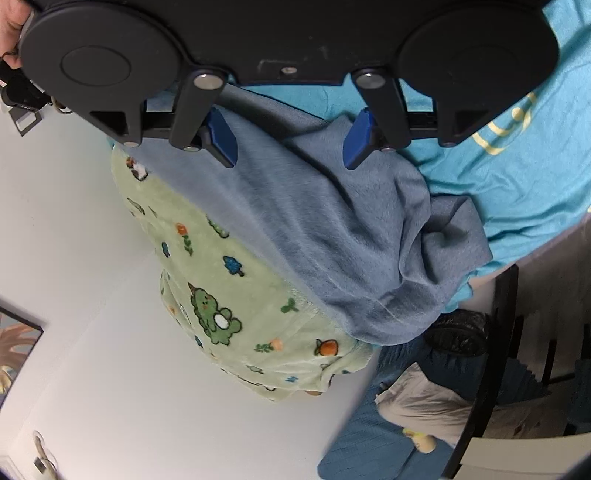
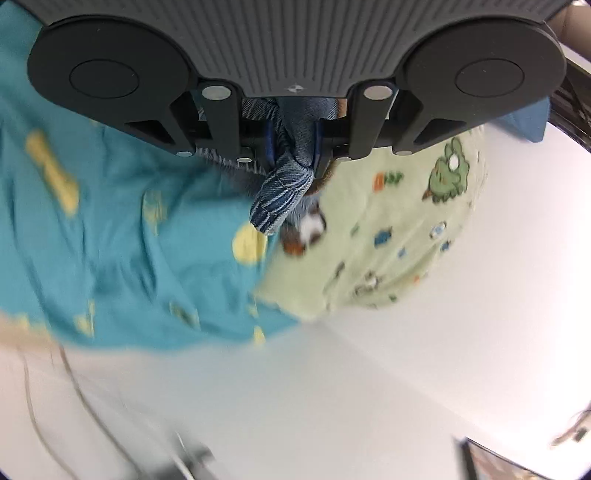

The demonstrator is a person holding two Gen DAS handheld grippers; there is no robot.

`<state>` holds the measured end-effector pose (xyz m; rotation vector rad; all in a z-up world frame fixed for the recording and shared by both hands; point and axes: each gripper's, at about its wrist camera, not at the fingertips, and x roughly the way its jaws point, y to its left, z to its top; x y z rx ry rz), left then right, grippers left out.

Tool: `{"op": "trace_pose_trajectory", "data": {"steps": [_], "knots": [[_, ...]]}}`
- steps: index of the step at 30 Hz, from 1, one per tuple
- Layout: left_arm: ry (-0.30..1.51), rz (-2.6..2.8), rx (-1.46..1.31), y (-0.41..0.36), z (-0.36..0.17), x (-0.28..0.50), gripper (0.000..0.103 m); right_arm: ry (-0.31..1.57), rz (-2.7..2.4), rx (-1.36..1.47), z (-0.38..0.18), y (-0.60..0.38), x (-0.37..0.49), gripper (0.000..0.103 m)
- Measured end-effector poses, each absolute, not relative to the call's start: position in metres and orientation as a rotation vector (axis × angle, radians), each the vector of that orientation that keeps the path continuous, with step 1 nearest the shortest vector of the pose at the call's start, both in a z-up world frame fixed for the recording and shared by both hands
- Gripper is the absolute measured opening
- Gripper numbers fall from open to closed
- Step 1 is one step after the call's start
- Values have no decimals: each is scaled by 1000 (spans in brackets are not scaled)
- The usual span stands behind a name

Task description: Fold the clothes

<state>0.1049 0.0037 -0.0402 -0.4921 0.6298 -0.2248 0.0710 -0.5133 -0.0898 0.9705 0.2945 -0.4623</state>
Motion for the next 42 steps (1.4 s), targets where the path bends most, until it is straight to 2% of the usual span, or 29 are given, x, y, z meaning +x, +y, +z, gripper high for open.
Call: {"op": "trace_pose_trajectory", "data": {"steps": [3, 6, 8, 9, 10, 12, 14, 15, 16, 19, 23, 25, 30, 39, 42], "knots": [[637, -224, -474, 3, -41, 106, 60, 418, -548, 983, -115, -531, 73, 21], [652, -218, -463, 2, -42, 108, 60, 558, -592, 1164, -161, -550, 68, 23], [665, -215, -458, 2, -42, 109, 60, 569, -585, 1192, -168, -551, 67, 25], [669, -218, -455, 3, -41, 109, 60, 571, -583, 1173, -165, -550, 67, 29], [670, -222, -450, 3, -40, 108, 60, 576, -586, 1144, -159, -547, 68, 38], [665, -222, -438, 3, -37, 105, 60, 567, -598, 1102, -145, -538, 65, 45], [657, -222, -433, 4, -34, 103, 60, 549, -617, 1056, -131, -527, 58, 57], [653, -221, -433, 4, -33, 102, 61, 536, -632, 1027, -124, -522, 52, 66], [649, -219, -432, 4, -31, 101, 61, 510, -650, 988, -117, -516, 48, 68], [632, -177, -408, 5, -25, 100, 61, 447, -652, 806, -93, -488, 44, 70], [648, -164, -457, 15, -18, 106, 61, 432, -348, 508, -72, -420, 79, 70], [665, -147, -479, 22, -18, 110, 61, 491, -120, 472, -75, -390, 110, 67], [706, -107, -486, 35, -25, 126, 62, 579, 188, 404, -101, -329, 176, 66], [747, -184, -463, 32, -54, 169, 62, 665, 459, 363, -138, -283, 268, 67], [731, -183, -433, 31, -62, 180, 62, 684, 528, 313, -144, -259, 281, 58]]}}
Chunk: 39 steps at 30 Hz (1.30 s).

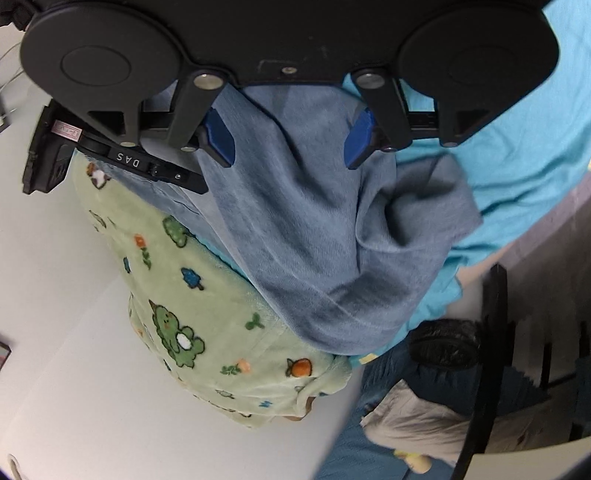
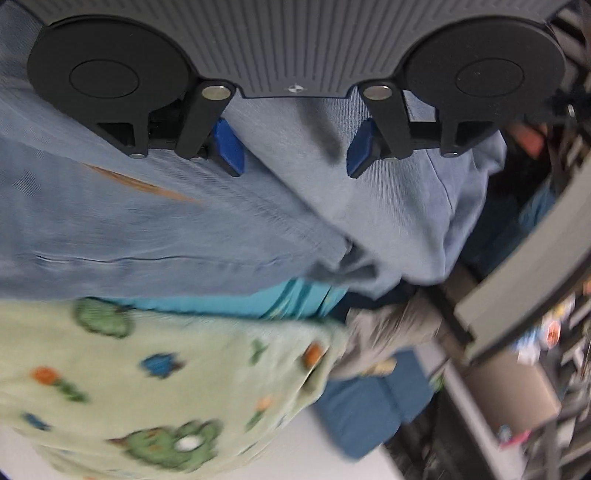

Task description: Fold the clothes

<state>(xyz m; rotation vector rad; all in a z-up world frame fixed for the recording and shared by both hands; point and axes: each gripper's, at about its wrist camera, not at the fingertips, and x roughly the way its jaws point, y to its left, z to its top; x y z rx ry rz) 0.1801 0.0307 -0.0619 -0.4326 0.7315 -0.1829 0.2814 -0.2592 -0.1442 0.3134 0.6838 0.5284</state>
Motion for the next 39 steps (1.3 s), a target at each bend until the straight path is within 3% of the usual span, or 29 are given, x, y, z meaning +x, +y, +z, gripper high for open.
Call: {"op": "trace_pose_trajectory", "data": {"steps": [2, 3, 4, 12, 17, 25, 31, 34, 36, 39], "knots": [[738, -170, -446, 34, -68, 186, 62, 680, 582, 327, -146, -247, 282, 43], [746, -168, -462, 36, -71, 188, 62, 672, 586, 307, -143, -243, 279, 17], [749, -164, -479, 39, -72, 190, 62, 661, 585, 281, -140, -239, 275, 3], [676, -117, -619, 66, -50, 175, 62, 529, 604, 140, -76, -217, 200, 2], [596, -123, -642, 83, -21, 145, 62, 558, 625, -50, -61, -194, 126, 2], [624, -197, -446, 61, -7, 126, 62, 817, 525, -106, -118, -157, 62, 3], [681, -194, -250, 26, -30, 120, 62, 984, 477, 74, -147, -158, 75, 4], [665, -163, -205, 20, -38, 117, 62, 1000, 436, 261, -142, -179, 81, 10], [647, -136, -197, 19, -40, 115, 62, 983, 409, 345, -137, -192, 81, 21], [611, -102, -214, 18, -38, 121, 62, 927, 379, 389, -126, -205, 81, 28]]}}
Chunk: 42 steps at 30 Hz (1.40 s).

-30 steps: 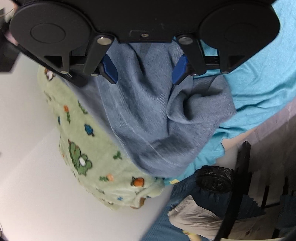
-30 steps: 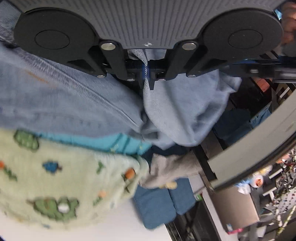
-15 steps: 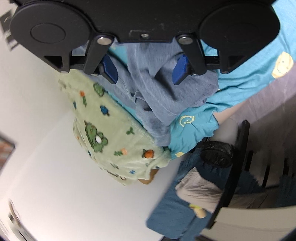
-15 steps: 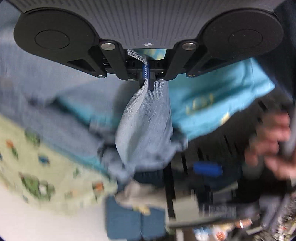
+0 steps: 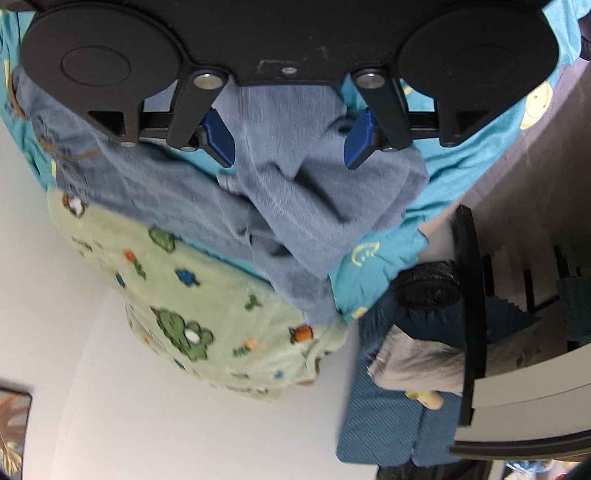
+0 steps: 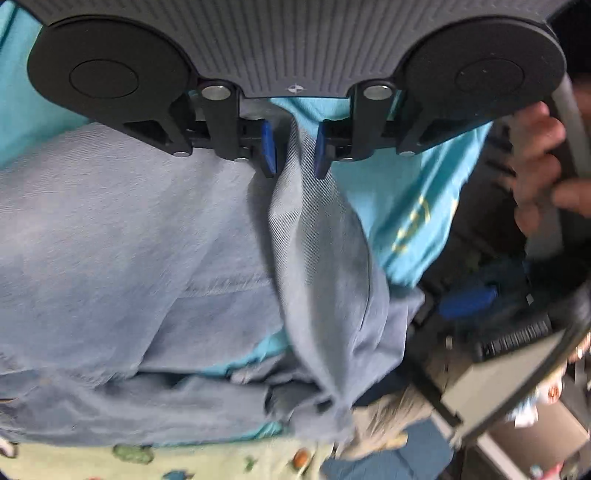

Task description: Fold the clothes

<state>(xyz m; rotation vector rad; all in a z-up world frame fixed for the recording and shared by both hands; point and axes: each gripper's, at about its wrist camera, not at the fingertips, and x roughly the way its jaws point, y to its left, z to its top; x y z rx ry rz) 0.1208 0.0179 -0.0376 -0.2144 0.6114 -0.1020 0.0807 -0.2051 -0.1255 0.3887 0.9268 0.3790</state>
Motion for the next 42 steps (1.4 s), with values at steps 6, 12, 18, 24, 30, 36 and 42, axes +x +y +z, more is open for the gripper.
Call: {"op": "trace_pose_trajectory", "data": {"steps": [6, 12, 18, 24, 30, 36, 42], "knots": [[610, -1, -192, 5, -37, 161, 62, 807, 334, 415, -121, -219, 96, 32], [573, -16, -81, -12, -54, 217, 60, 828, 309, 429, -141, -228, 117, 32], [659, -9, 33, -19, -71, 250, 9, 831, 335, 451, -150, -224, 131, 32], [597, -31, -50, 6, -44, 204, 1, 788, 382, 399, -151, -214, 138, 32], [607, 8, -234, 49, -20, 126, 1, 731, 442, 312, -139, -198, 127, 32], [779, 81, -329, 71, -33, 76, 1, 647, 550, 269, -129, -182, 106, 32], [763, 34, -378, 78, -30, 71, 5, 772, 652, 154, -153, -151, 96, 32]]}}
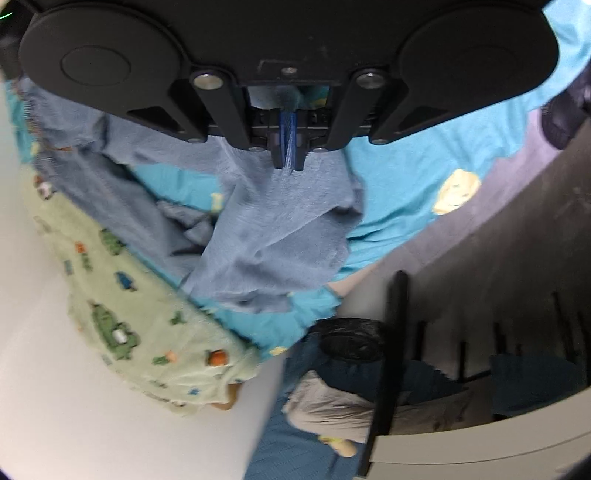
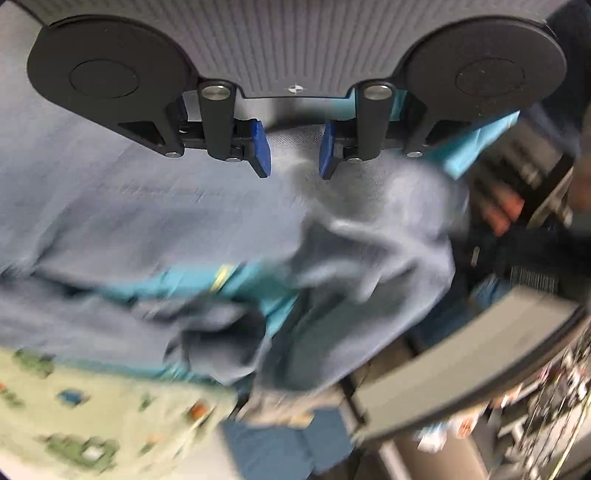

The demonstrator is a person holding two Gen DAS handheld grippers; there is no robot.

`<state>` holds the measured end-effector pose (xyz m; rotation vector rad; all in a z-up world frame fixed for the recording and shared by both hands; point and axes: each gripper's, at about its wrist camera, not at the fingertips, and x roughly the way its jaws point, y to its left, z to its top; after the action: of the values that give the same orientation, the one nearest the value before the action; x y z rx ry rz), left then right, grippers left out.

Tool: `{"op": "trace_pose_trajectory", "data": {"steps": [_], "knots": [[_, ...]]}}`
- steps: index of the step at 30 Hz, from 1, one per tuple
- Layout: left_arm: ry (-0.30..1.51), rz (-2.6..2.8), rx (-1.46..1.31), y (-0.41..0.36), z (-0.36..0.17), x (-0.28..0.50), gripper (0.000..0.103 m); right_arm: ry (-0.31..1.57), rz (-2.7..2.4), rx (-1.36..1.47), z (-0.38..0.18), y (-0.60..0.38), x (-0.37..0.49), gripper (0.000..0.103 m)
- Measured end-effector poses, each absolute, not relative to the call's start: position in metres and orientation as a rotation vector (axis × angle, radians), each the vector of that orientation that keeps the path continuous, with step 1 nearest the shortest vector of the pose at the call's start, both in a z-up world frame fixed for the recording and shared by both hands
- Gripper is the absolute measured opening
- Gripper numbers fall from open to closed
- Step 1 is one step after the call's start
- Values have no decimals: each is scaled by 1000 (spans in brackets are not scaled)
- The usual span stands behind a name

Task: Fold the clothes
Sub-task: 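Lift the jeans leg with the left gripper away from the bed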

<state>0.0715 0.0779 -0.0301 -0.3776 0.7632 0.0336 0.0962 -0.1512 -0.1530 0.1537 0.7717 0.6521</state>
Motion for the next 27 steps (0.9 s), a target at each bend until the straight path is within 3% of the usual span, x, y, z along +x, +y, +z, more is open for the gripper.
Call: {"op": "trace_pose_trajectory", "data": {"steps": [3, 8, 13, 23, 24, 26, 27], "knots": [[736, 27, -375, 74, -23, 71, 13, 781, 657, 121, -159, -148, 89, 32], [689, -3, -304, 58, -6, 83, 47, 830, 640, 236, -160, -160, 96, 31], [694, -48, -136, 22, -1, 126, 59, 860, 626, 284, -161, -156, 100, 31], [856, 15, 123, -27, -60, 237, 56, 891, 568, 405, -160, -170, 109, 31], [881, 45, 125, -25, -67, 245, 54, 896, 565, 429, -161, -172, 111, 31], [919, 100, 106, -17, -78, 258, 31, 896, 565, 445, -162, -174, 114, 31], [915, 119, 82, -11, -79, 261, 26, 892, 564, 440, -163, -175, 115, 31]]}}
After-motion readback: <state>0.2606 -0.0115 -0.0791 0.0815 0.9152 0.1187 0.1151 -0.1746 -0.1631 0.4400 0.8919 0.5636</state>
